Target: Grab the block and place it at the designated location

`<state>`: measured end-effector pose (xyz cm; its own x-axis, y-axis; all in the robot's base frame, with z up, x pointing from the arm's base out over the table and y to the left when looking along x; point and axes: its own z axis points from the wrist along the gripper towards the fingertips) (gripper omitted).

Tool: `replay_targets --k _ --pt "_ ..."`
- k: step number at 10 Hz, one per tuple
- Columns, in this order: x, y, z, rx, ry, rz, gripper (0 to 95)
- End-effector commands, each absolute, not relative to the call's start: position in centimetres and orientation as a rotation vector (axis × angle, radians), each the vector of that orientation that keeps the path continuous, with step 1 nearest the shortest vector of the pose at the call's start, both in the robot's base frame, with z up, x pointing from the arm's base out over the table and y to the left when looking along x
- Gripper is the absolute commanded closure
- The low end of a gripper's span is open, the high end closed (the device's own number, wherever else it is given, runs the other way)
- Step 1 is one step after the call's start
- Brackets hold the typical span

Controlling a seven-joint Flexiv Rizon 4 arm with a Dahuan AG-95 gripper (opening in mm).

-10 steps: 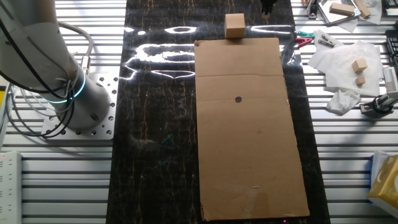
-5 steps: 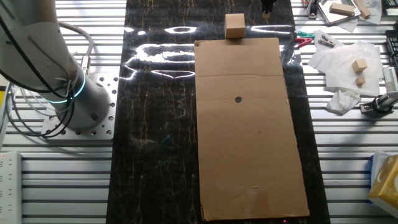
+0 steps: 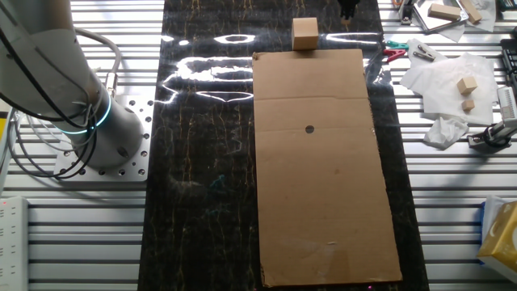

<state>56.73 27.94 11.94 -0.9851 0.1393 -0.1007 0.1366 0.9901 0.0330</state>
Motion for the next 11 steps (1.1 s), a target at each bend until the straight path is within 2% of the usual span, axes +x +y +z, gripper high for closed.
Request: replay_targets --k 1,11 --pt "56.81 28.06 11.89 0.197 3.036 0.04 38.0" --pt "56.81 28.06 11.89 0.157 3.043 0.034 38.0"
